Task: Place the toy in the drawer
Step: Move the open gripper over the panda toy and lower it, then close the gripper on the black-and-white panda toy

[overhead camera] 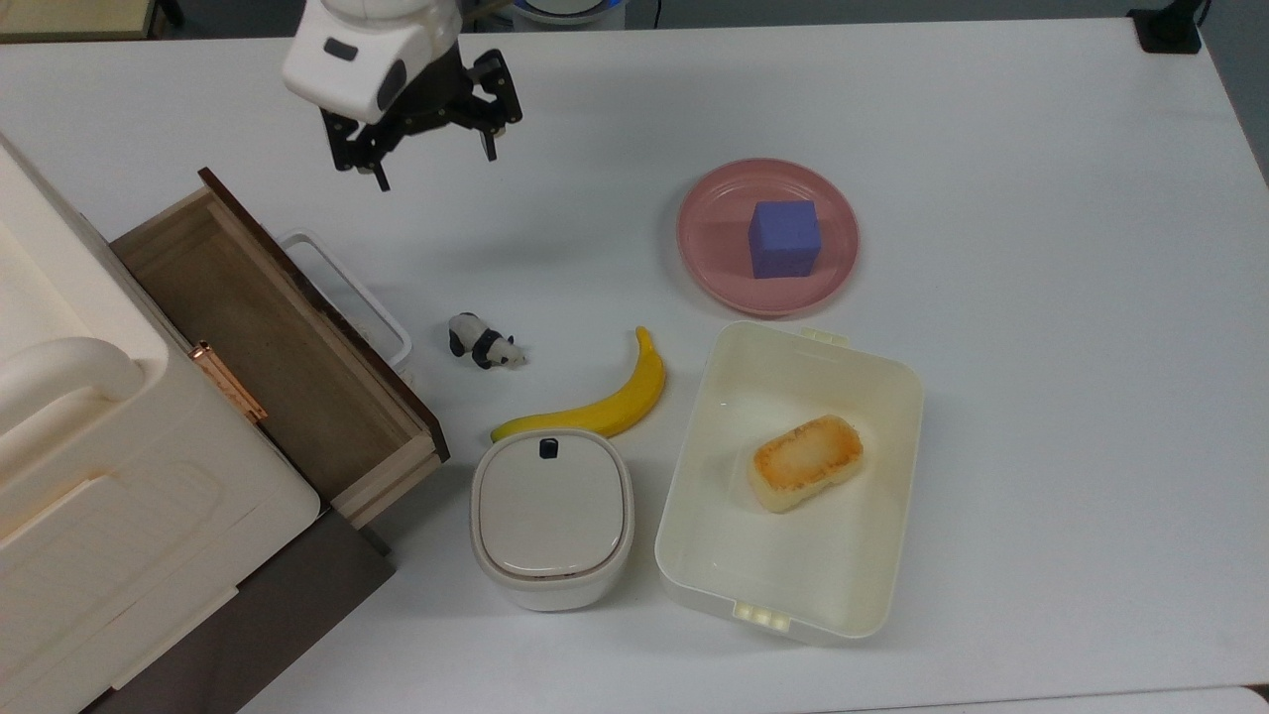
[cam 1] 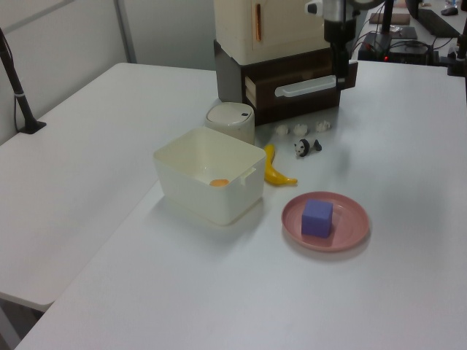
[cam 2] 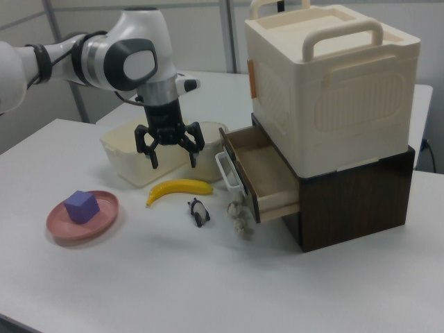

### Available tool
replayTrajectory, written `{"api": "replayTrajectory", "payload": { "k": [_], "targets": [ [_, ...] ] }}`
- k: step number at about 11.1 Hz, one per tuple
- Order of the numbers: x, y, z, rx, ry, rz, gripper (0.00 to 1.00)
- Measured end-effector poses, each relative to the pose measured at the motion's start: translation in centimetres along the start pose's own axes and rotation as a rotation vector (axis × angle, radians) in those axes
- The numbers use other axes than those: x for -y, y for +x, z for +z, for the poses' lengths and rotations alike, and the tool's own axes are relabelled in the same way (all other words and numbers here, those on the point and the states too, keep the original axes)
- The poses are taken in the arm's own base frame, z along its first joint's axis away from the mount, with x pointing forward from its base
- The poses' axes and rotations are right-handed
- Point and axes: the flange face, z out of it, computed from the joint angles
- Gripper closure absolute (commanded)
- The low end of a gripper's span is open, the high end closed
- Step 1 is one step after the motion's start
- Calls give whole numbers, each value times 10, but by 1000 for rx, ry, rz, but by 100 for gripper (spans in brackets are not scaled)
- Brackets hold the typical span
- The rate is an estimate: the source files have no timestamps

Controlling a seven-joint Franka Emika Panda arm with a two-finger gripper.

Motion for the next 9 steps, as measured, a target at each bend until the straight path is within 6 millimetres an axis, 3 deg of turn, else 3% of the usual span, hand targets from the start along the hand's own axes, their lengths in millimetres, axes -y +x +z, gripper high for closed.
{"api": "replayTrajectory", "payload": {
  "k": [2,5,9],
  "targets": [
    [12,11,21,-7,-9,-38,0],
    [30,37,69,-5,-37,-79,3],
    [25,58,110,-21,-94,-100,13]
  ]
}}
